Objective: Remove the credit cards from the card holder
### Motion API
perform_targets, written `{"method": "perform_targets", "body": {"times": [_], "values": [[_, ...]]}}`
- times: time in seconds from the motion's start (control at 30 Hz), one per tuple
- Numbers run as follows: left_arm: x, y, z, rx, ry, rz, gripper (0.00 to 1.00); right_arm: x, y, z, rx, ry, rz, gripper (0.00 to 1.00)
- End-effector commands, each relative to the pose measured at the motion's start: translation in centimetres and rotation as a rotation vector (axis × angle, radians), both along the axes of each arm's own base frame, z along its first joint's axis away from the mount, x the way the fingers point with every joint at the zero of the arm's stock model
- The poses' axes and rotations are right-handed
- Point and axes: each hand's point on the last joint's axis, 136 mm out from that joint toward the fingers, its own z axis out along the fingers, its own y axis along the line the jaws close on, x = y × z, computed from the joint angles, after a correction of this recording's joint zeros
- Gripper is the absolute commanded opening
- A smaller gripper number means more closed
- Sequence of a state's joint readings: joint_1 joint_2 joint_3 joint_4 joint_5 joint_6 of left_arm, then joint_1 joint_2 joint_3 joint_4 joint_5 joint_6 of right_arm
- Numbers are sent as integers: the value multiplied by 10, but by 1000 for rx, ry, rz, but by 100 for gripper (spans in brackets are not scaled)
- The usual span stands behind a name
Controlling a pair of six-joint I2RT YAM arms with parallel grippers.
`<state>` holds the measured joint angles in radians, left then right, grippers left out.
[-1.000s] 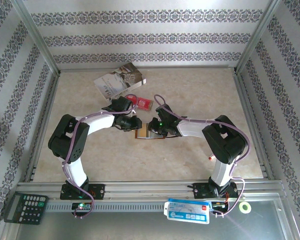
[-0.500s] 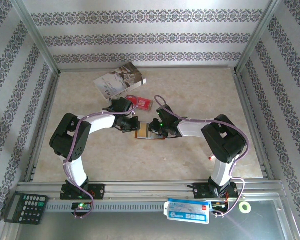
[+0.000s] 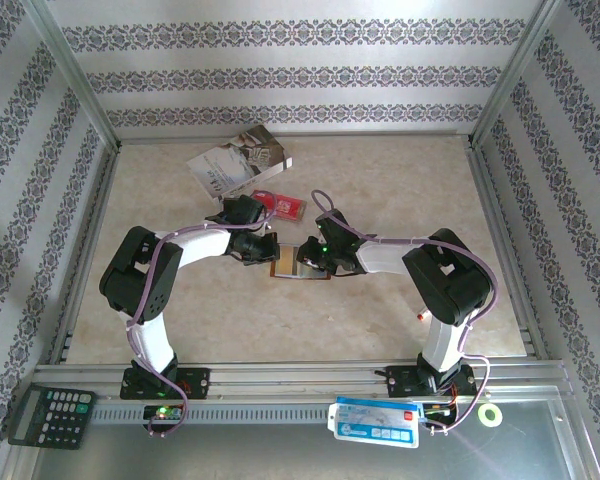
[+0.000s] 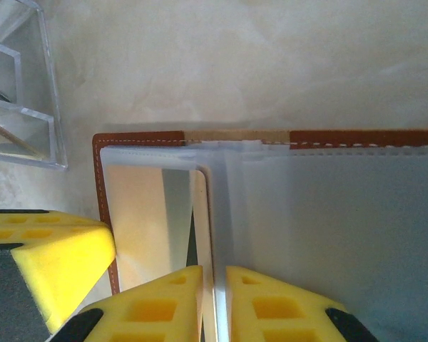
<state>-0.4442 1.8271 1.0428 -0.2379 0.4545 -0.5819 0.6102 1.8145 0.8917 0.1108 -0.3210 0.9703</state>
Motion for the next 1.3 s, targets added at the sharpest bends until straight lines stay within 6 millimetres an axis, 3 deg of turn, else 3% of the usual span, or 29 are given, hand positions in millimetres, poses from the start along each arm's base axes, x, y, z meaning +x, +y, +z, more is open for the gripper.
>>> {"method": "perform_targets", "body": {"times": [0.0, 0.37, 0.83, 1.13, 1.27], "values": [[-15, 9, -27, 70, 64, -18, 6, -3, -2, -13, -4, 28, 4, 17], [-16, 9, -27, 77, 70, -31, 8, -1, 5, -7, 43, 8, 28, 11], [-14, 14, -15, 106, 39, -32, 22, 2, -24, -5, -20, -31, -24, 5], [-6, 9, 26, 74, -39, -53, 23, 2, -19, 2, 15, -40, -9, 6], [-2, 2, 36, 44, -49, -69, 25, 3, -17, 3, 24, -43, -8, 11]]}}
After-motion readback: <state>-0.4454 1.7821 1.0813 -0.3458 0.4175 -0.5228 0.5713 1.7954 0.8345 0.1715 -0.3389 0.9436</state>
